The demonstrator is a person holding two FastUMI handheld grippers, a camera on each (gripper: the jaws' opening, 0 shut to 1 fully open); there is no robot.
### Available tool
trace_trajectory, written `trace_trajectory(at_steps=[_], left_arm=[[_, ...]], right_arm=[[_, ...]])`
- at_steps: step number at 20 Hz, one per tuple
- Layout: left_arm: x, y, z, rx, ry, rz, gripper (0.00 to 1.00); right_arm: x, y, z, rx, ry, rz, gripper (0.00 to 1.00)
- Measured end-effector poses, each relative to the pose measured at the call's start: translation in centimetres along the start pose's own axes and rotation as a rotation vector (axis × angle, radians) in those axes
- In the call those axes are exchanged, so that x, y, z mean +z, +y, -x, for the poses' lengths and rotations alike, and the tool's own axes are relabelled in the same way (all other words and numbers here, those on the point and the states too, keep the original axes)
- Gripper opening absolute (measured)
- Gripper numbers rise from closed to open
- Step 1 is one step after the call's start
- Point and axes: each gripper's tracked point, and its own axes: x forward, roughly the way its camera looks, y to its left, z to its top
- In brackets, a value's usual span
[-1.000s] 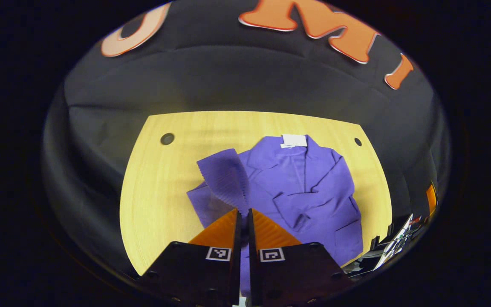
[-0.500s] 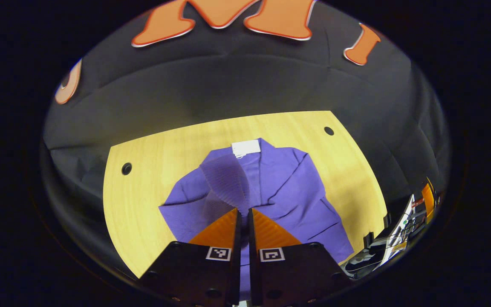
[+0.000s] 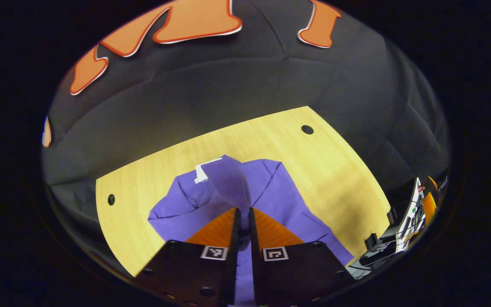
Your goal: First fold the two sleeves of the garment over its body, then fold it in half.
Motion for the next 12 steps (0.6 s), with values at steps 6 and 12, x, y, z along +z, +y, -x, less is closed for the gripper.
trace_trajectory(at_steps=[6,12], left_arm=[[0.2,-1.9,2.1,-0.003,-0.114,-0.045,0.88],[-0.2,0.9,8.3,0.139,-0.356,-0.009,0.98]], right_arm=[[-0.1,0.3,-0.7,0.034,0.014,0.014,0.95],[1.0,2.9,-1.8,0.098,-0.022,0.059,0.94]])
